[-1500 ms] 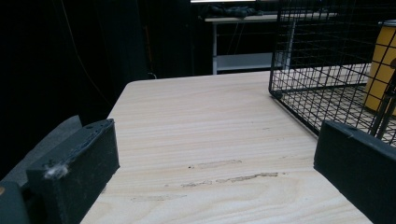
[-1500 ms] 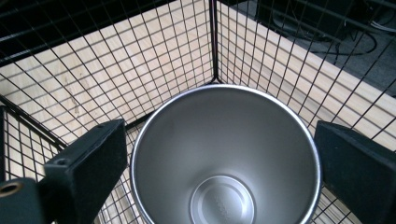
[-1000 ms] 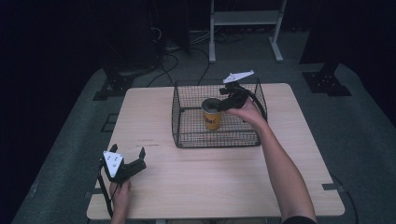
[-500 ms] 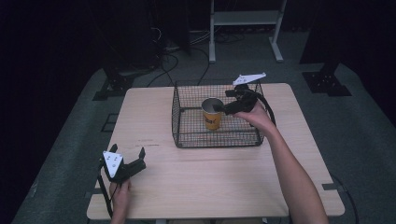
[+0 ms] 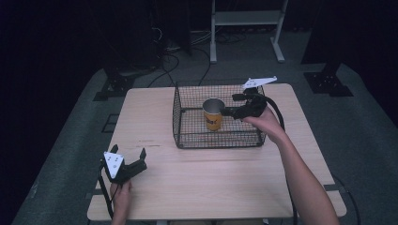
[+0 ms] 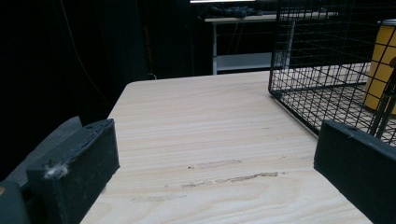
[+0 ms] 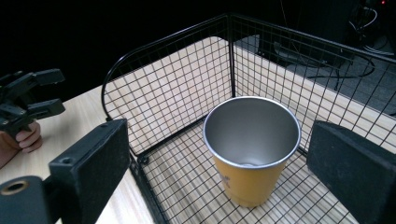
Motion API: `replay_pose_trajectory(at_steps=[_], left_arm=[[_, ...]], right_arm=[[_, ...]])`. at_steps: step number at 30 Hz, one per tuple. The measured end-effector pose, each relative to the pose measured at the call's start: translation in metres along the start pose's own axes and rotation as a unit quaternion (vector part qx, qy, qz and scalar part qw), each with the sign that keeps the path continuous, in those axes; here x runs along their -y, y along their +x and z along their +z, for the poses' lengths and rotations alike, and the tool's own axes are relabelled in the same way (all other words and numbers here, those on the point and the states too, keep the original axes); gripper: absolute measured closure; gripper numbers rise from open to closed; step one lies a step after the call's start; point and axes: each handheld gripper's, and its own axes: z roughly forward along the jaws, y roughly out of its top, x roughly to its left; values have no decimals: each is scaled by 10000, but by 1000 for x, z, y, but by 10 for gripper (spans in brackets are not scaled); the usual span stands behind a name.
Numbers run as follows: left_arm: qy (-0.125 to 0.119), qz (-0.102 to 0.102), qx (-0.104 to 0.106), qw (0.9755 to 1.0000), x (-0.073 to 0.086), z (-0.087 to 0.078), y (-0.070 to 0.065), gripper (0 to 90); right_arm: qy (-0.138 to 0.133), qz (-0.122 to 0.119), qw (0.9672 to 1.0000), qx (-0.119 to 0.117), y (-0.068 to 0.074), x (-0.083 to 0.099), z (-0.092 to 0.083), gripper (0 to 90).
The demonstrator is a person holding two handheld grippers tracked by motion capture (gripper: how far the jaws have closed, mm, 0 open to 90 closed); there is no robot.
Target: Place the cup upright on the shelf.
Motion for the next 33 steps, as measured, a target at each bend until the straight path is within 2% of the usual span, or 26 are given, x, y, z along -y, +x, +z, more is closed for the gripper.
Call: replay_pose_trajectory(at_steps=[6,11,33], left_arm=[[1,-6,-4,10000,0,0,0,0],[4,-3,-3,10000,0,0,0,0],[6,8,-4,10000,0,0,0,0]], right_arm=[[75,-42,10000,-19,4,2,-9,54],[13,-32,10000,-52,7,2,-17,55],[65,35,9999,-87,13,24,-37,54]])
